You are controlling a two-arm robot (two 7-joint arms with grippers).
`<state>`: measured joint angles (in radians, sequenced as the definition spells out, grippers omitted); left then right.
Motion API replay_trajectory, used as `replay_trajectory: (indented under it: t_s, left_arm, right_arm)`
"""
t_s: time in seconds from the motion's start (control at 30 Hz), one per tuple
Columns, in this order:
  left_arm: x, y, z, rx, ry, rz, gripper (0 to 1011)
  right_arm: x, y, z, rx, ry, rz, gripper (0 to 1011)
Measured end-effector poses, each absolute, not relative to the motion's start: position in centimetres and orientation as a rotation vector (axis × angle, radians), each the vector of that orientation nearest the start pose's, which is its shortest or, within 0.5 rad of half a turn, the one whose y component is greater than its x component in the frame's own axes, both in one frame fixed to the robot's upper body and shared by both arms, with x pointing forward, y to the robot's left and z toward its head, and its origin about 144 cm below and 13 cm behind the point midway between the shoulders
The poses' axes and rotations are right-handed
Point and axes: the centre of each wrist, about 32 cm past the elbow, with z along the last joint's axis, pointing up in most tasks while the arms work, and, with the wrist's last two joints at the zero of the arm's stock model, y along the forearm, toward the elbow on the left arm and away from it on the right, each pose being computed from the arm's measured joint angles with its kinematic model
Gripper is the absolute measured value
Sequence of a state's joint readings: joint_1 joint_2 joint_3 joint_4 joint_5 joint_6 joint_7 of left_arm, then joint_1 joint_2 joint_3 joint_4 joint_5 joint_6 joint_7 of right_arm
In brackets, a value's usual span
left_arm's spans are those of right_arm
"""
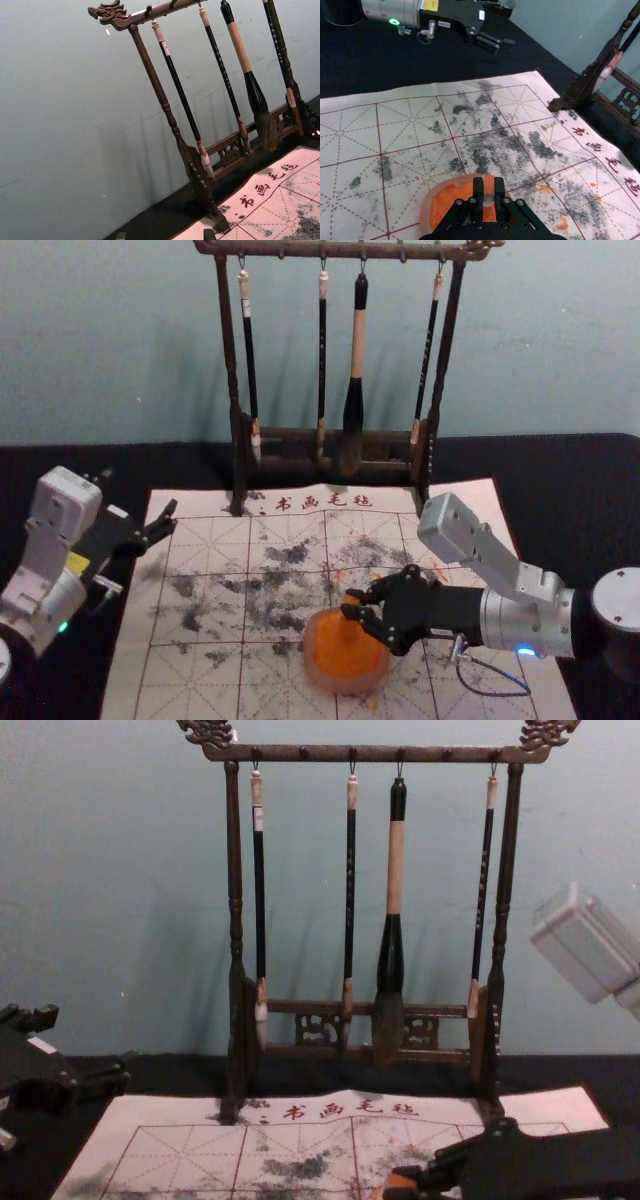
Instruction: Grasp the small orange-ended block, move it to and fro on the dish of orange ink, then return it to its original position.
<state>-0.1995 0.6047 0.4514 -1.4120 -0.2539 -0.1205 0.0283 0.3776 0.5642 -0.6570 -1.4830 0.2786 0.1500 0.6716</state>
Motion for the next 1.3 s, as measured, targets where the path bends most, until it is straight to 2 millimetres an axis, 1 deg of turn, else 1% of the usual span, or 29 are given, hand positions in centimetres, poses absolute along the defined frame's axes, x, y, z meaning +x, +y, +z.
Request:
replay_trajectory:
  t_s: [0.37,0.7,1.0,1.3]
  left_arm:
    - [48.9,31.0,114.0,0.304,-0.285,1.248,1001]
    - [48.9,31.0,114.0,0.304,-0.285,1.248,1001]
    - [48.9,31.0,114.0,0.304,-0.285,1.248,1001]
    - [48.9,31.0,114.0,0.304,-0.285,1.248,1001]
  right_arm:
    - [51.1,-24.2,118.1,-0.451,-0.074,-0.437,82]
    - [50.2,-24.9,118.3,-0.443,-0.065,-0.424,82]
    - [49.5,-25.0,118.3,-0.434,-0.060,-0.403,82]
    - [49.3,-24.5,118.2,-0.427,-0.061,-0.384,82]
